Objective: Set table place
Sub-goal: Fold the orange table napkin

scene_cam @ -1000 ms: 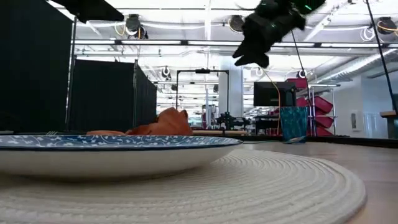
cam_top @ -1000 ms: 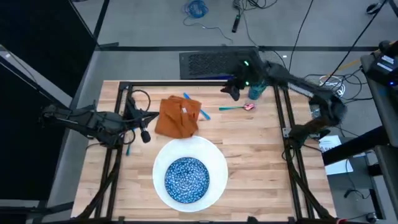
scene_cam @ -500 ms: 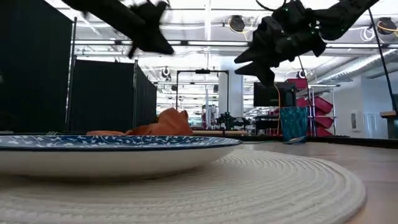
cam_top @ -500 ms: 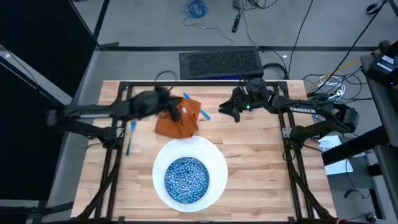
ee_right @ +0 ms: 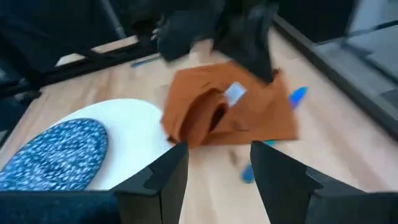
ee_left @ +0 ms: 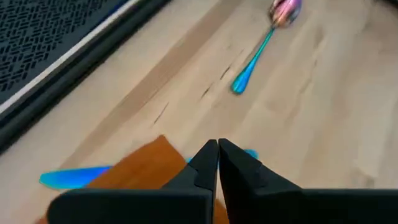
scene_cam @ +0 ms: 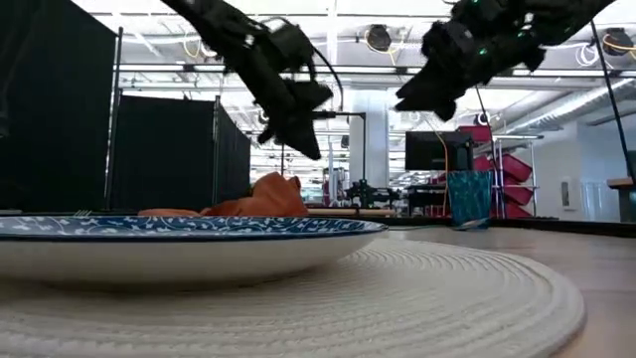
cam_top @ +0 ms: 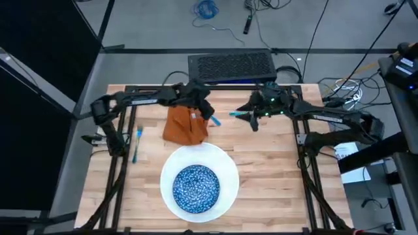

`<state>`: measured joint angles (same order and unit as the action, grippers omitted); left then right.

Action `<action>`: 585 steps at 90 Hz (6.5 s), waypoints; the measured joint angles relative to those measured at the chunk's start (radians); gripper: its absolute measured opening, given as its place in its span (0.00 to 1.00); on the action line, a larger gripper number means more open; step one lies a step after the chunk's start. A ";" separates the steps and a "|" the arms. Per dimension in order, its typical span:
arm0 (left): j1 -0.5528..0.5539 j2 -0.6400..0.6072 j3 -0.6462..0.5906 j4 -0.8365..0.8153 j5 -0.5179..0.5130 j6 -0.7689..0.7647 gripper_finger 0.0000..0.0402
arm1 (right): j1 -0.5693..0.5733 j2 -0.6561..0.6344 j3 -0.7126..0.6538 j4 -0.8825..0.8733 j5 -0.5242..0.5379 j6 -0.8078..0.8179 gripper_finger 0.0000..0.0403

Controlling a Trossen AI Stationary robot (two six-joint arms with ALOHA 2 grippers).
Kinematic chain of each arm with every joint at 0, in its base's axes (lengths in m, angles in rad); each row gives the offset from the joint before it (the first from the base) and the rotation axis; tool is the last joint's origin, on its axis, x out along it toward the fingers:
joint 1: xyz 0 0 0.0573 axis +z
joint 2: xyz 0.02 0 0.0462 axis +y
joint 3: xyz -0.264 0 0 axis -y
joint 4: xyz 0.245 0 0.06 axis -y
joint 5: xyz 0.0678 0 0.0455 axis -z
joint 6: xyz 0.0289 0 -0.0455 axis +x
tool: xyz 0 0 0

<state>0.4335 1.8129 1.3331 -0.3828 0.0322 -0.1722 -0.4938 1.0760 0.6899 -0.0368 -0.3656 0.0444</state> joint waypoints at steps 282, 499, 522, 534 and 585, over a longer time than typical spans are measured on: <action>-0.060 0.416 0.359 -0.501 -0.084 0.047 0.32 | -0.066 -0.233 0.000 -0.141 -0.034 -0.057 0.40; 0.038 -0.233 -0.350 -0.075 -0.333 0.053 0.00 | -0.058 -0.233 0.001 -0.186 -0.027 -0.004 0.40; 0.039 -0.237 -0.490 0.046 -0.321 -0.046 0.00 | -0.045 -0.233 0.001 -0.185 -0.028 0.009 0.40; 0.035 -0.237 -0.537 0.120 -0.317 -0.059 0.00 | -0.044 -0.227 0.001 -0.183 -0.027 0.020 0.40; 0.024 -0.311 -0.550 0.136 -0.382 0.022 0.00 | -0.041 -0.223 0.001 -0.196 -0.027 0.006 0.40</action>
<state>0.4580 1.5021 0.7835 -0.2464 -0.3498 -0.1502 -0.5346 0.8529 0.6907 -0.2326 -0.3931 0.0509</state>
